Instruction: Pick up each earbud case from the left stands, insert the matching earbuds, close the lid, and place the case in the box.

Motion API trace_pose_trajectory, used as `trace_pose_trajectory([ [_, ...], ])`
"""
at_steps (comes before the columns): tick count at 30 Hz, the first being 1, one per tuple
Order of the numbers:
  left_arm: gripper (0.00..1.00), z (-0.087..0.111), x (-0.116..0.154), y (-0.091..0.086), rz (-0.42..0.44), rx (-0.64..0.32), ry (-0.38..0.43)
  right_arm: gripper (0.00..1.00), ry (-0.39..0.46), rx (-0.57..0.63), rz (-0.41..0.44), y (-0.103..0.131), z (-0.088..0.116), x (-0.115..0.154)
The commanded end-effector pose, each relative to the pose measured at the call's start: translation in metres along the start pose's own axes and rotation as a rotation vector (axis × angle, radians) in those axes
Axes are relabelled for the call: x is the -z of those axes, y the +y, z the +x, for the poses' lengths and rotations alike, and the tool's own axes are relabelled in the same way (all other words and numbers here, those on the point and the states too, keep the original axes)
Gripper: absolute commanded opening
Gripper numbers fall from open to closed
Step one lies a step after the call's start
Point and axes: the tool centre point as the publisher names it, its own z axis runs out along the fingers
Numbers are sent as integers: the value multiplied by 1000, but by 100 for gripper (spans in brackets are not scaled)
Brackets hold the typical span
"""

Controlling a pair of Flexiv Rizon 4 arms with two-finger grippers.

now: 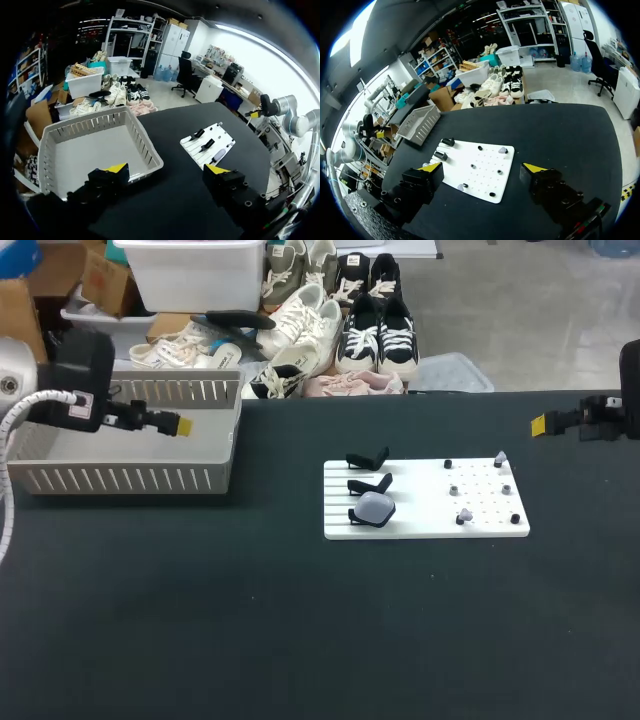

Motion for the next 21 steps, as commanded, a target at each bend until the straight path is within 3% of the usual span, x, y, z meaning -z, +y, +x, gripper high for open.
trace_pose_trajectory([
  [1, 100, -9, -5, 0, 100, -55, -14, 100, 0, 0, 0, 0, 0, 0],
  [11, 100, -20, -25, -38, 243, -377, 6, 100, 0, 0, 0, 0, 0, 0],
  [21, 100, -24, -50, -63, 359, -569, -5, 100, 0, 0, 0, 0, 0, 0],
])
